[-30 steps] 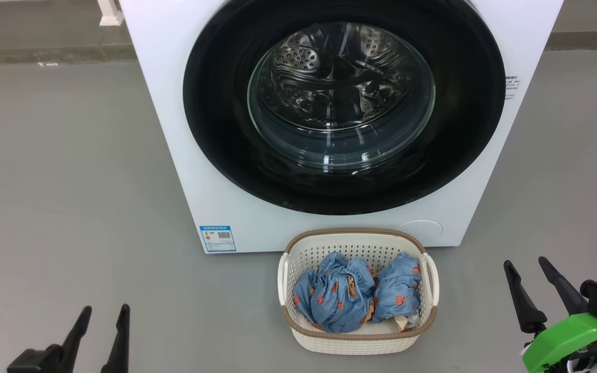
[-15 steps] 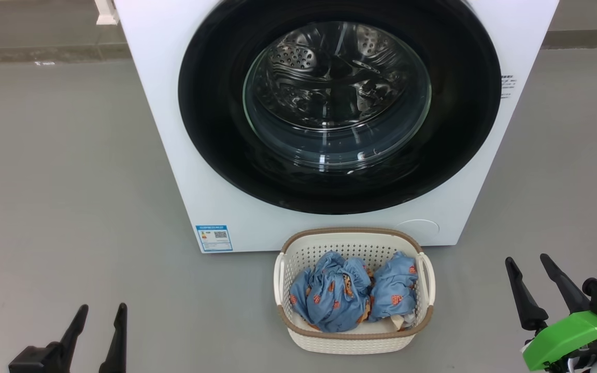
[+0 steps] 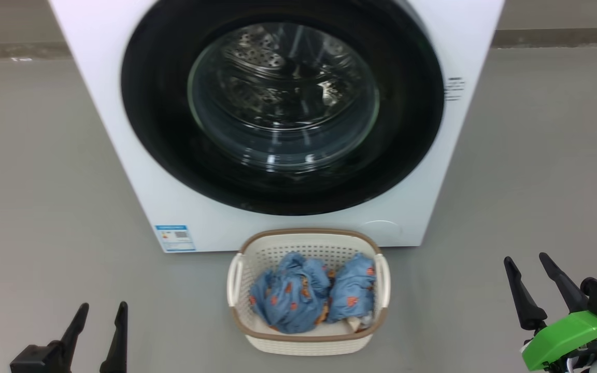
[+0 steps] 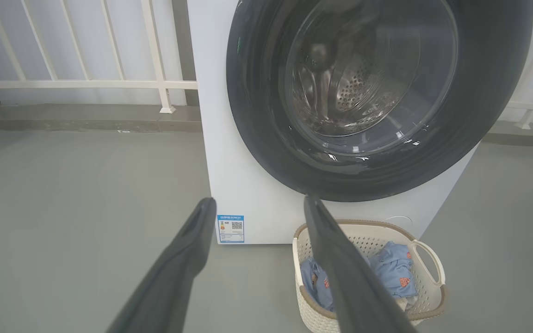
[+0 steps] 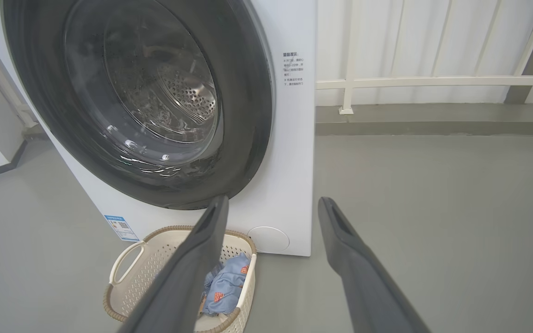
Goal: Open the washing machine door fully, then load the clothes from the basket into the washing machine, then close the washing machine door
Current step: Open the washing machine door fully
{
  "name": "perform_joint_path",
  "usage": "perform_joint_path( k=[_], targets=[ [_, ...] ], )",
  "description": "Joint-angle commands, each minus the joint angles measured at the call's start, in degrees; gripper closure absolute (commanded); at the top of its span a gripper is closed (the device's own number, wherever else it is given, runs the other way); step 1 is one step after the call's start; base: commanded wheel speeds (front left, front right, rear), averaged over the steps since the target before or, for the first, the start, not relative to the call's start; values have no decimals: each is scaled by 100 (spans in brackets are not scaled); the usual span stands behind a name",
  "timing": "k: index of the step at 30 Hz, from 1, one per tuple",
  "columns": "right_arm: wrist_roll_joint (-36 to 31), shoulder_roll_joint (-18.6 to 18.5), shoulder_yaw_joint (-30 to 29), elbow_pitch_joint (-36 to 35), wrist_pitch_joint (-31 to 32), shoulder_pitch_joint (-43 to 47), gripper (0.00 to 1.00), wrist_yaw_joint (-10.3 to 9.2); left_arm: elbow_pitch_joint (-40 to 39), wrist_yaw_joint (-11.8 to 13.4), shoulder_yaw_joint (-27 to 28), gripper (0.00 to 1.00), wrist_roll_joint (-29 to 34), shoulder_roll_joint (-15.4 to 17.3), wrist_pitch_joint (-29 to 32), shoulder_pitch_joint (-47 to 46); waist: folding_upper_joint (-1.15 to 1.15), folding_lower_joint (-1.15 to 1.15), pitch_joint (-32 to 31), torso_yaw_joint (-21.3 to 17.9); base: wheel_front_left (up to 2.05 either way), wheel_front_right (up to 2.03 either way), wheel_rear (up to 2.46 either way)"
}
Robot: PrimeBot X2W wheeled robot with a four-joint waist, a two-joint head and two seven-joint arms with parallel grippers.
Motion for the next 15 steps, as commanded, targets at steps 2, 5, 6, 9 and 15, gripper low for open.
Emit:
perform_joint_path(
  k=[2, 5, 6, 9, 15],
  targets=[
    [5, -135, 69, -143, -77, -2, 0, 25, -114, -18, 217, 0, 60, 116, -62, -295, 0, 0, 17, 1, 123, 123, -246],
    [17, -137, 72, -144, -77, -5, 0, 25, -120, -18, 218, 0, 64, 108, -62, -294, 0, 0, 23, -2, 123, 123, -246],
    [19, -138, 73, -144, -77, -6, 0, 25, -123, -19, 218, 0, 67, 106, -62, -295, 0, 0, 25, -3, 123, 123, -246],
    [22, -139, 80, -142, -77, -9, 0, 25, -147, -19, 204, 0, 65, 98, -62, -299, 0, 0, 23, -8, 123, 123, -246],
    [44, -144, 85, -143, -77, -19, 0, 25, -299, -20, 116, 0, -215, 104, -62, -285, 0, 0, 38, 1, 117, 113, -230]
  ],
)
